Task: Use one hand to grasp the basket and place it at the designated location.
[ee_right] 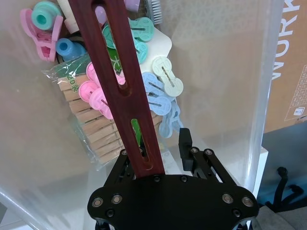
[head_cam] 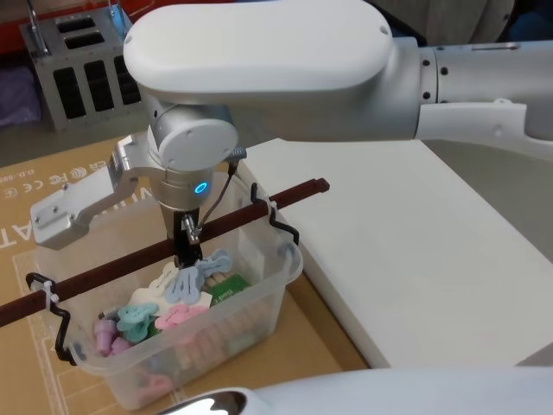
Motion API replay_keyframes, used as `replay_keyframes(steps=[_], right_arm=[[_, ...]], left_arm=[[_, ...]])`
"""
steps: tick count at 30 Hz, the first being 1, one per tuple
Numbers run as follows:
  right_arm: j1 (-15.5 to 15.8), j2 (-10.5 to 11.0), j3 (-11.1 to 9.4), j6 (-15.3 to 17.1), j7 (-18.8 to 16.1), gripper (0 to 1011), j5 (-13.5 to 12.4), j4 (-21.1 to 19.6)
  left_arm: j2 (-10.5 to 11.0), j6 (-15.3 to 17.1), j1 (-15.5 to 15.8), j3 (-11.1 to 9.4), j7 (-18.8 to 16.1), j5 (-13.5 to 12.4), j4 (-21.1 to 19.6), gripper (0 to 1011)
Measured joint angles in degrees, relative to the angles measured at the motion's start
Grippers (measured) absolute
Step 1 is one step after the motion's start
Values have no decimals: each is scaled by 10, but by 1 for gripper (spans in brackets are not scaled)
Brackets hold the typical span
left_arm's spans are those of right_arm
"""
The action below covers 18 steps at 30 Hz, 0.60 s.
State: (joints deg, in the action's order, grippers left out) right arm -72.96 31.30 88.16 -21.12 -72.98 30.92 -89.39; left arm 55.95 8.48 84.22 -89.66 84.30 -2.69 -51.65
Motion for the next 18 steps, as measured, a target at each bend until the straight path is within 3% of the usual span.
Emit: replay_keyframes(steps=[18], right_arm=[[-5, 14, -10, -6, -6, 237, -33, -9]], left_arm=[[0, 0, 0, 0, 0, 0, 0, 0]])
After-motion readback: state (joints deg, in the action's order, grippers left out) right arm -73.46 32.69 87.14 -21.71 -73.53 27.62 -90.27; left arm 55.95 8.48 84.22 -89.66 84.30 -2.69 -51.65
